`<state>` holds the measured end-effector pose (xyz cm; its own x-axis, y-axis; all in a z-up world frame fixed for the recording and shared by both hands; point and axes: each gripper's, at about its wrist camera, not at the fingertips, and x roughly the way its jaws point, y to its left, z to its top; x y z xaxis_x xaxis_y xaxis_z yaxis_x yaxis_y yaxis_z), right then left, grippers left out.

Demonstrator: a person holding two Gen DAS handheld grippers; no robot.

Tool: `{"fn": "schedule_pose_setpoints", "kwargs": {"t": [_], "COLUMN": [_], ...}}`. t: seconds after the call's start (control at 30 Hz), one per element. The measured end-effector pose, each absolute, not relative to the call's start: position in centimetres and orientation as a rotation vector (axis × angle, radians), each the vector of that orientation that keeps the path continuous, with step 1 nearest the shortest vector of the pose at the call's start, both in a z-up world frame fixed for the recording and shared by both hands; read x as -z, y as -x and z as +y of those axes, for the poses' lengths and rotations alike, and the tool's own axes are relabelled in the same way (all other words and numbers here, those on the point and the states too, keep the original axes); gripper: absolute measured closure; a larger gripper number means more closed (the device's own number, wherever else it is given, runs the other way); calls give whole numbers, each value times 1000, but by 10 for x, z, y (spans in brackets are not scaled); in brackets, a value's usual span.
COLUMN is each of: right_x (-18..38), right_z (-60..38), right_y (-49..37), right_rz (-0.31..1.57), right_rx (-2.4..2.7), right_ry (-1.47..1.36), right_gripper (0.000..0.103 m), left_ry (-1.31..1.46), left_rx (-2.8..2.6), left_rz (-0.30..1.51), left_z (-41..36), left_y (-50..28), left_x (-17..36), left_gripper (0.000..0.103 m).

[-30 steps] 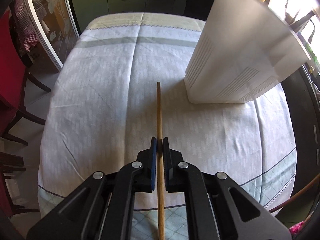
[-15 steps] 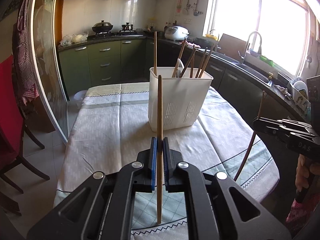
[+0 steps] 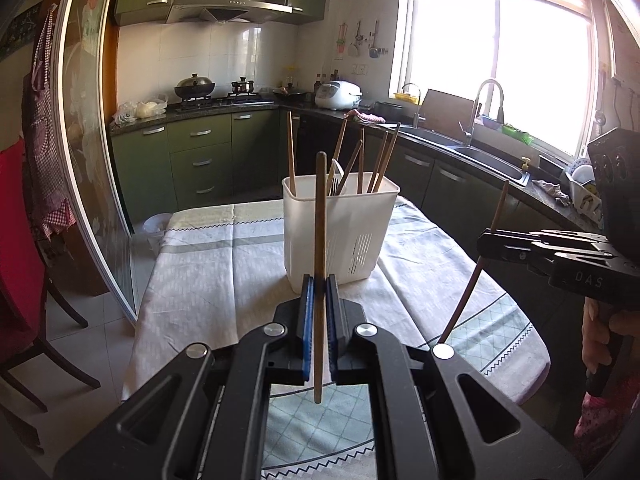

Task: Organize utensils
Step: 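Carry both chopsticks to the white basket, lower them in and open both grippers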

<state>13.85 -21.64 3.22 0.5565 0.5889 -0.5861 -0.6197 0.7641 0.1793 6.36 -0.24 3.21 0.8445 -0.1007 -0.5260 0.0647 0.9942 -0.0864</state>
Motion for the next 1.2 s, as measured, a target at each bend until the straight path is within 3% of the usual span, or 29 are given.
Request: {"fn": "schedule_pose_setpoints", "kwargs": {"t": [0.4, 0.73, 0.9, 1.2], "right_x": [-108, -182, -172, -108], "right_z": [-211, -206, -195, -176], "right_y": [-177, -226, -262, -303], "right_rz": [546, 371, 389, 532], "right_rx": [-721, -679, -633, -646], "right_ry": [34, -18, -12, -8], "right_gripper": [96, 96, 96, 96], "left_ry": [111, 77, 65, 43], "left_rx": [167, 110, 82, 89], "left_rz": [492, 310, 310, 470], "left_z": [3, 3, 1, -2], "left_y": [-100, -157, -195, -232], "left_x": [-103, -174, -164, -98], "left_gripper": [97, 97, 97, 97]}}
